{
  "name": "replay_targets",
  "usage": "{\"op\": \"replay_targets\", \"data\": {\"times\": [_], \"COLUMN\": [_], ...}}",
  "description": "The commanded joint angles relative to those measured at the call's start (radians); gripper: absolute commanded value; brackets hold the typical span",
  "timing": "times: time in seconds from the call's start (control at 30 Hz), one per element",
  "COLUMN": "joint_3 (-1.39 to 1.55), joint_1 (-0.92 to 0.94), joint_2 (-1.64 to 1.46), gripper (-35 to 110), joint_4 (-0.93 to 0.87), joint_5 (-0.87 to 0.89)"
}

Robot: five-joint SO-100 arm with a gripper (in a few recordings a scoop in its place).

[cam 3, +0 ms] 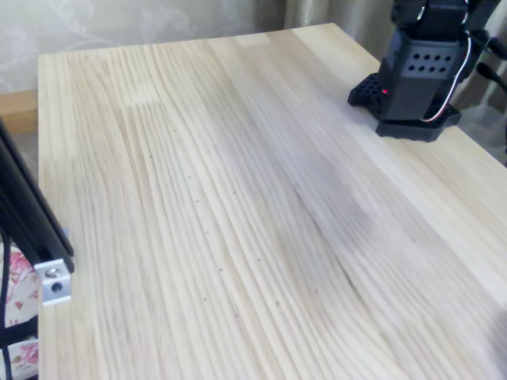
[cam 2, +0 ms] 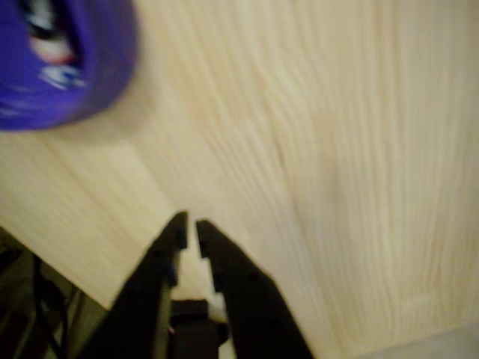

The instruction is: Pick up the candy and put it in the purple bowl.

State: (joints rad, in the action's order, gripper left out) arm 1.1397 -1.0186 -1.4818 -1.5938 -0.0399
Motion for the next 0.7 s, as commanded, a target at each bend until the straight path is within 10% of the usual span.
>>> {"op": "replay_targets", "data": {"times": [0.0,0.67], "joint_3": [0.184,0.877], "joint_1": [0.084,0.799], "joint_2": [-0.284,-0.807], "gripper": [0,-1], "joint_4": [0.054,0.333], "joint_5": [-0.069,-0.242]}}
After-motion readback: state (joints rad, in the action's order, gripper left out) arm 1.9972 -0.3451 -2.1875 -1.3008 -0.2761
